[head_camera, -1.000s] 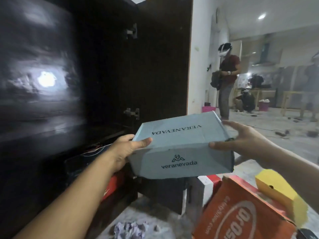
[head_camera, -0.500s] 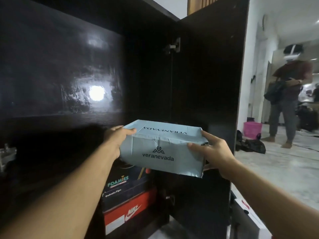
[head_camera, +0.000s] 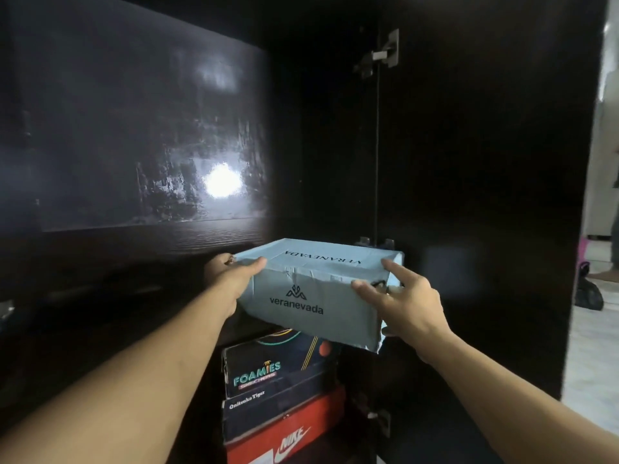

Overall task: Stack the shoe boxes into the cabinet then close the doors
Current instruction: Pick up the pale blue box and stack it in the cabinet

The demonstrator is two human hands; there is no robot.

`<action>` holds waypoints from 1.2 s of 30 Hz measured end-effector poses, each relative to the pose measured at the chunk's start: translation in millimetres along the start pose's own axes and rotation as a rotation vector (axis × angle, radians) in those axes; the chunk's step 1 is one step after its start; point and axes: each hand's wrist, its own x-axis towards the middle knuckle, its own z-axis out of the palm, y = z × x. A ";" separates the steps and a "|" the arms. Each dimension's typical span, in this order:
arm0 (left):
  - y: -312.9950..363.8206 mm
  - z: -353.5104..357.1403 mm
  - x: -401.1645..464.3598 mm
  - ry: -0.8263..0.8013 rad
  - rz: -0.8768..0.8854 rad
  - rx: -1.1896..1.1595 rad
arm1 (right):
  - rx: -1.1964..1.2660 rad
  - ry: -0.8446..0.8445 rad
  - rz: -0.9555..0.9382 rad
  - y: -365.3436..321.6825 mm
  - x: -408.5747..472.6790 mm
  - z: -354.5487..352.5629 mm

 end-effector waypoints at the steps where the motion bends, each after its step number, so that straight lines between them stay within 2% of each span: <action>1: -2.4 4.0 5.0 0.078 0.008 0.056 | -0.012 -0.003 -0.009 -0.5 2.4 5.2; 3: -5.2 12.8 7.9 0.196 0.052 0.165 | 0.050 -0.027 0.006 -2.9 7.2 13.1; 5: -5.7 20.2 1.6 0.179 0.130 0.193 | 0.116 -0.072 -0.002 -3.5 12.9 18.9; 8: -2.8 28.3 -14.6 -0.070 0.207 0.216 | -0.038 -0.113 -0.062 3.6 25.6 26.5; 11: -1.4 32.5 -23.7 -0.388 0.192 0.320 | -0.339 -0.109 -0.174 10.0 37.7 33.5; 13: -5.9 34.7 -20.2 -0.488 0.219 0.450 | -0.479 -0.091 -0.270 9.1 46.0 37.8; 15: -12.5 36.5 -13.2 -0.493 0.243 0.521 | -0.503 -0.093 -0.330 5.1 53.7 42.4; 24: -17.4 42.6 14.7 -0.465 0.233 0.503 | -0.641 -0.165 -0.388 4.5 84.2 64.7; 36: -31.5 49.0 31.8 -0.372 0.259 0.563 | -0.683 -0.297 -0.299 -2.1 98.2 82.3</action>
